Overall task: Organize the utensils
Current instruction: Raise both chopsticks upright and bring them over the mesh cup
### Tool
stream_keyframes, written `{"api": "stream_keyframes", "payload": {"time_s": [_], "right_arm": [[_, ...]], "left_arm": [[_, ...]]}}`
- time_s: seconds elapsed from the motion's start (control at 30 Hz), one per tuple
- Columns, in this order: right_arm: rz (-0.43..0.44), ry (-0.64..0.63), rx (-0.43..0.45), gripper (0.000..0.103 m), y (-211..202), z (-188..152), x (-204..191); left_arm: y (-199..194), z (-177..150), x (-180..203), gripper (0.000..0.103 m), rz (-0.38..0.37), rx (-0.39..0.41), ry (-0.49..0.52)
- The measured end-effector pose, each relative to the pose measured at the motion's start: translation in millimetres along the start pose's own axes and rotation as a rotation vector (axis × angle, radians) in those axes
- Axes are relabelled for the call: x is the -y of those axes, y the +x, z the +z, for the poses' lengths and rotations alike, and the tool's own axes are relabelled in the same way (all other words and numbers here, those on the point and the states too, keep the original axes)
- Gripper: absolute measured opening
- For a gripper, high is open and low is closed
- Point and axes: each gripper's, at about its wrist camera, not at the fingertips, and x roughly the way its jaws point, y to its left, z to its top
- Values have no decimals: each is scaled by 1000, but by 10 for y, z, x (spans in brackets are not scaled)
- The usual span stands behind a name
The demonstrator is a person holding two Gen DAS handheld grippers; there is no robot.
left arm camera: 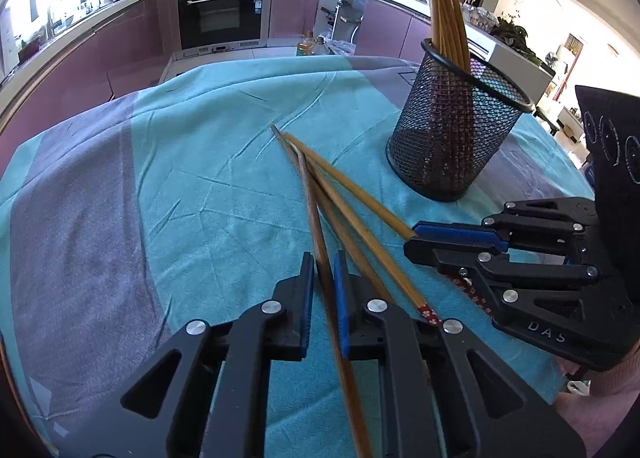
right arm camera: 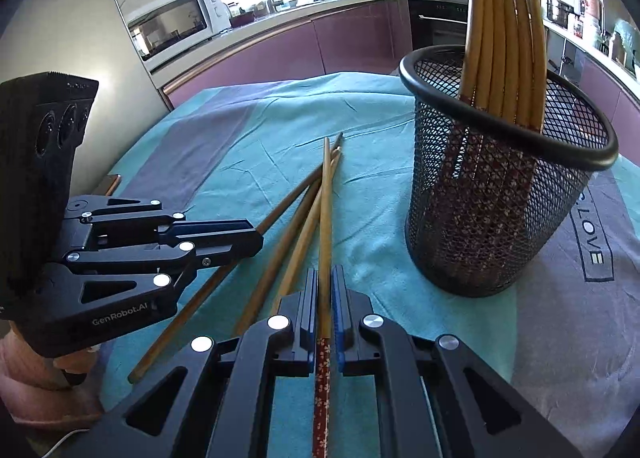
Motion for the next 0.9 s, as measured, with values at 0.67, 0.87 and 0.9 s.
{"api": "stream_keyframes", "payload": {"time_s": [0.67,0.87,0.9], "right_arm": [[58,29,167,6,-550,60,120],[55,46,261,6,-945,59,229],[54,49,272,6,-993,54,247]], "left_arm": [[-382,172,-60,8,-64,98,-2],[-713,276,-21,8,-117,167,18],[-760,288,-19,8,-122,176,20]]}}
